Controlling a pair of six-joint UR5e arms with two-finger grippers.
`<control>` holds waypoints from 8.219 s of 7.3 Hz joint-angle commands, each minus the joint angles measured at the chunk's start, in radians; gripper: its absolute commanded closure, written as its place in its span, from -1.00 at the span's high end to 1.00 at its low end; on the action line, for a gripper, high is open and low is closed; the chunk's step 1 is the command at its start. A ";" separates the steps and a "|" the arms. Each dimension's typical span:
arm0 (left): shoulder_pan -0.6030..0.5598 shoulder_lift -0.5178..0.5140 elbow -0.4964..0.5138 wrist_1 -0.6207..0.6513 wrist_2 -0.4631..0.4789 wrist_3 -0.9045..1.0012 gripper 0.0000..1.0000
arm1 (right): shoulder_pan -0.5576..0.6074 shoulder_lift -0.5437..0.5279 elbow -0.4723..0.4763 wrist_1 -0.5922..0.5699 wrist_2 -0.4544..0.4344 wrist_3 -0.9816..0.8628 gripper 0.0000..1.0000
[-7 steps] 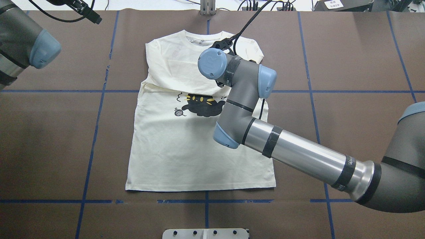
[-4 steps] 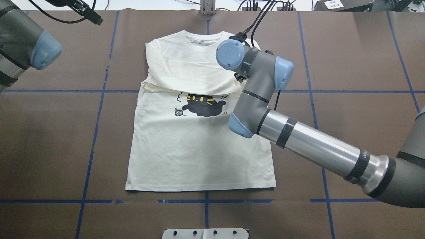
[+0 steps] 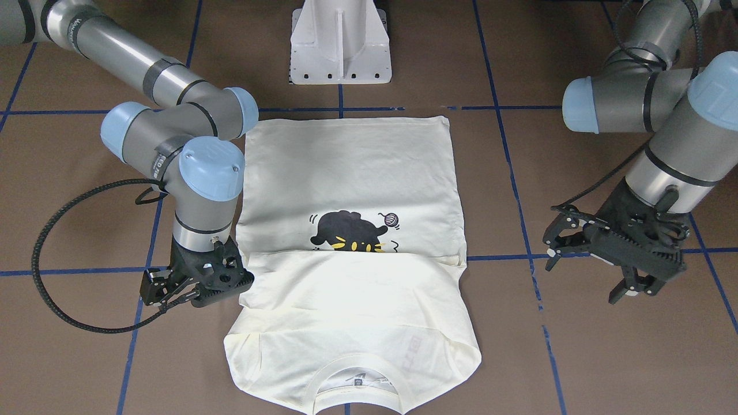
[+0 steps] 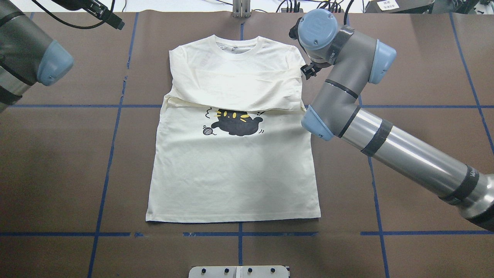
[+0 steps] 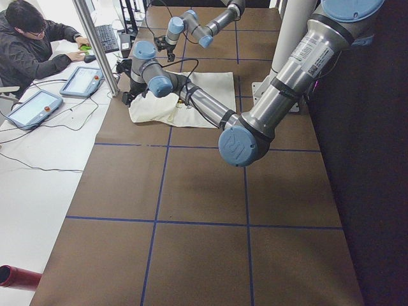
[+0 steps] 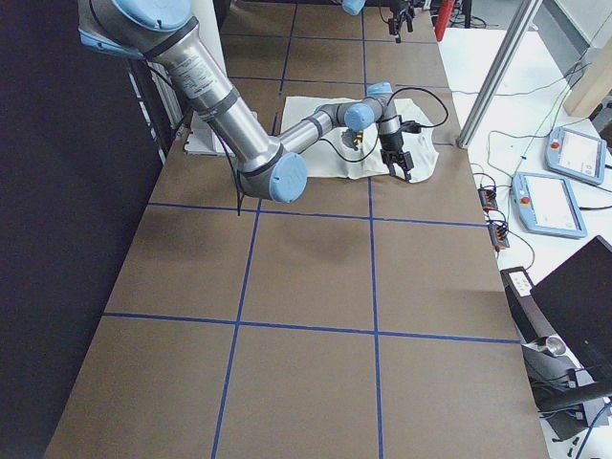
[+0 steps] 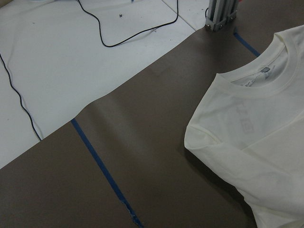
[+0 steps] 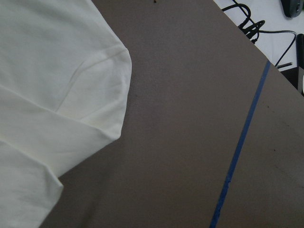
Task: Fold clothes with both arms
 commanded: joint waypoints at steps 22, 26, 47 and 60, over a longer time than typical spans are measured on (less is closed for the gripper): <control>0.898 0.517 -0.485 -0.042 0.604 -1.235 0.14 | -0.541 -0.782 0.882 0.382 -0.227 1.270 0.99; 0.914 0.515 -0.480 -0.042 0.604 -1.235 -0.11 | -0.543 -0.780 0.882 0.383 -0.227 1.268 0.99; 0.909 0.495 -0.557 -0.044 0.591 -1.228 -1.00 | -0.755 -0.702 0.681 0.315 -0.433 1.466 0.01; 0.902 0.495 -0.636 -0.003 0.555 -1.225 -1.00 | -0.729 -0.710 0.771 0.253 -0.453 1.457 -1.00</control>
